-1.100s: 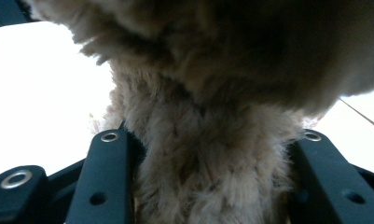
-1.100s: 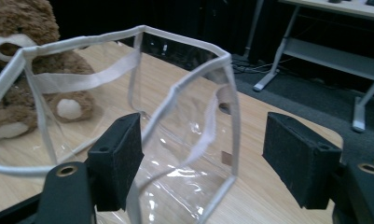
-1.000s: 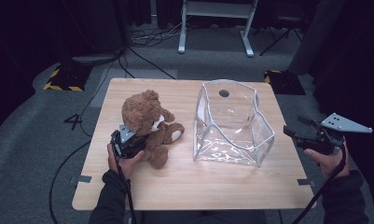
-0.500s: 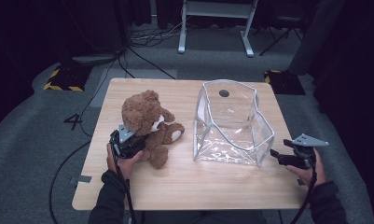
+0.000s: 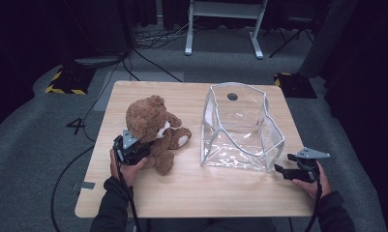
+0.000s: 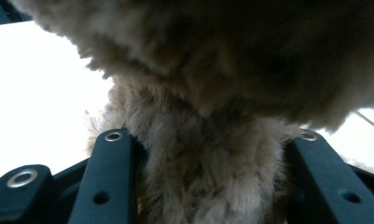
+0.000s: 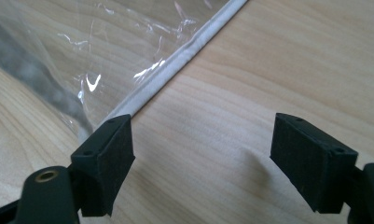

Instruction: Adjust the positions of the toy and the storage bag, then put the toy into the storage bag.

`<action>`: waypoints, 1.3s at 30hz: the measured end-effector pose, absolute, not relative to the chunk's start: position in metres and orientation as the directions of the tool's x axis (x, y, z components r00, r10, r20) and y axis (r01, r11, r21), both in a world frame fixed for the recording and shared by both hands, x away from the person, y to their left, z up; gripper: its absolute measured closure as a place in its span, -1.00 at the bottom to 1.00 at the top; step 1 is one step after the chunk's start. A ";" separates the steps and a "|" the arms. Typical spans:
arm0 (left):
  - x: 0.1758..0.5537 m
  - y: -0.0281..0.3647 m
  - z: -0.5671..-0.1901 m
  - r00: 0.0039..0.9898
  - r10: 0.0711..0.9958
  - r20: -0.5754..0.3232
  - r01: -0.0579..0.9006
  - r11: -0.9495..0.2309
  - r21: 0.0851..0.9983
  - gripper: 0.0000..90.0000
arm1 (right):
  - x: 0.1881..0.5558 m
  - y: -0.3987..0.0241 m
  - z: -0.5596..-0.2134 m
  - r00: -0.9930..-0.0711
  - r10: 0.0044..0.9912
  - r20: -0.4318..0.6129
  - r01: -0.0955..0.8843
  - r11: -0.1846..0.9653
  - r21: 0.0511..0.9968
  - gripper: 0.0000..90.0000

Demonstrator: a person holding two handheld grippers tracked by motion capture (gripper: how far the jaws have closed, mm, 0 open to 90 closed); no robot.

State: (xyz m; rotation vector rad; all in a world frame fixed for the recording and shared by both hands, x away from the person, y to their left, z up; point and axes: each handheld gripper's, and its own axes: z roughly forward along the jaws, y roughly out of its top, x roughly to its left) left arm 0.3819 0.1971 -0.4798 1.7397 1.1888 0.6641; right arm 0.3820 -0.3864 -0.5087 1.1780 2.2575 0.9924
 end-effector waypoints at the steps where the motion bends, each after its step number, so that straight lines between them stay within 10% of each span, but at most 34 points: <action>1: 0.382 0.197 -0.480 0.395 0.917 -0.062 0.434 -0.127 0.892 0.22 | 0.382 -0.386 -0.511 -0.560 0.828 -0.023 0.544 0.389 0.744 -0.52; 39: 0.366 0.178 -0.428 0.461 0.886 -0.052 0.270 -0.084 0.959 0.43 | 0.380 -0.386 -0.514 -0.551 0.834 -0.016 0.550 0.377 0.745 -0.53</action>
